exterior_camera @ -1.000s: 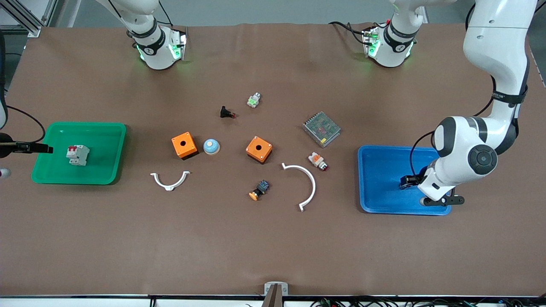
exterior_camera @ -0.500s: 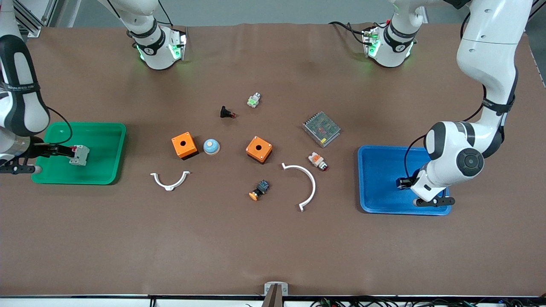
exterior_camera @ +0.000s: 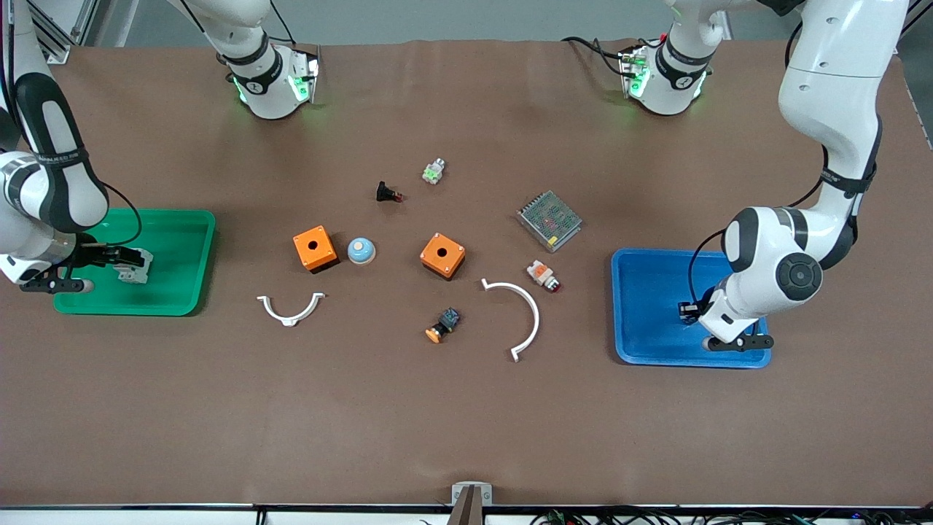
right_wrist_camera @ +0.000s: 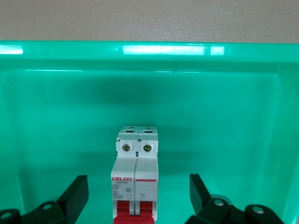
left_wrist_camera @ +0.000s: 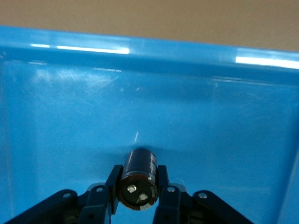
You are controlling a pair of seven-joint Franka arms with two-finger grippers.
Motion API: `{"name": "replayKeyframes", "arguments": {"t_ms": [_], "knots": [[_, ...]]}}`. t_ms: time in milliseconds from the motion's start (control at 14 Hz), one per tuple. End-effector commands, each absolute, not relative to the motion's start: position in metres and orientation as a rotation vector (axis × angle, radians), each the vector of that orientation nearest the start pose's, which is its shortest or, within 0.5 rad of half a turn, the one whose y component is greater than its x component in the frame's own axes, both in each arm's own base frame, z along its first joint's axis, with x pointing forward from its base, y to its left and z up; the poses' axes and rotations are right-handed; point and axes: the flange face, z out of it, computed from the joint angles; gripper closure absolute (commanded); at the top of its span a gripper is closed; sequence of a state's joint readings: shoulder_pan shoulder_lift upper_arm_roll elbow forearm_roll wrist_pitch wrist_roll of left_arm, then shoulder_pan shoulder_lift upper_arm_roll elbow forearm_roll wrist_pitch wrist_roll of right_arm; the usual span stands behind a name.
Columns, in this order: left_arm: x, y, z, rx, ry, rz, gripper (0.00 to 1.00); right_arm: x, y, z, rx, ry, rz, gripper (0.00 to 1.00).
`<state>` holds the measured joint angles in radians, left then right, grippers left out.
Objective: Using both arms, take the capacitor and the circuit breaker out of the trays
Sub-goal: 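Lift the capacitor with the left gripper while the right gripper lifts the breaker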
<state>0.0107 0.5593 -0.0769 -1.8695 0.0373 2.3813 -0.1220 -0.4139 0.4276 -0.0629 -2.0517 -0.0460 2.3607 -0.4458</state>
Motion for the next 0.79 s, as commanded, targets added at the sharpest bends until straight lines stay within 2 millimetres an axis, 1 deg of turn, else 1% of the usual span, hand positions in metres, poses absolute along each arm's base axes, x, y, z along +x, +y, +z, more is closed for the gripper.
{"name": "replayKeyframes", "arguments": {"t_ms": [0, 143, 214, 286, 357, 429, 571, 643, 714], "knots": [[0.629, -0.052, 0.278, -3.14, -0.054, 0.037, 1.0, 0.513, -0.274, 0.214, -3.128, -0.108, 0.189, 0.34], [0.624, -0.083, 0.321, -3.155, -0.043, -0.013, 1.0, 0.512, -0.274, 0.21, -3.122, -0.107, 0.198, 0.56], [0.619, -0.105, 0.338, -3.164, -0.051, -0.022, 1.0, 0.512, -0.274, 0.21, -3.121, -0.104, 0.2, 0.65], [0.616, -0.125, 0.348, -3.174, -0.054, -0.011, 1.0, 0.513, -0.273, 0.21, -3.121, -0.104, 0.2, 0.73], [0.61, -0.149, 0.354, -3.179, -0.06, 0.033, 1.0, 0.513, -0.274, 0.211, -3.121, -0.099, 0.202, 0.77], [0.603, -0.176, 0.357, -3.189, -0.085, 0.047, 1.0, 0.514, -0.272, 0.213, -3.12, -0.094, 0.201, 0.78], [0.587, -0.226, 0.355, -3.199, -0.148, 0.067, 1.0, 0.521, -0.266, 0.224, -3.113, -0.04, 0.216, 0.79], [0.577, -0.251, 0.351, -3.195, -0.159, 0.084, 1.0, 0.53, -0.258, 0.238, -3.108, -0.002, 0.243, 0.79], [0.564, -0.28, 0.344, -3.191, -0.189, 0.1, 1.0, 0.539, -0.245, 0.257, -3.101, -0.012, 0.277, 0.79]]}}
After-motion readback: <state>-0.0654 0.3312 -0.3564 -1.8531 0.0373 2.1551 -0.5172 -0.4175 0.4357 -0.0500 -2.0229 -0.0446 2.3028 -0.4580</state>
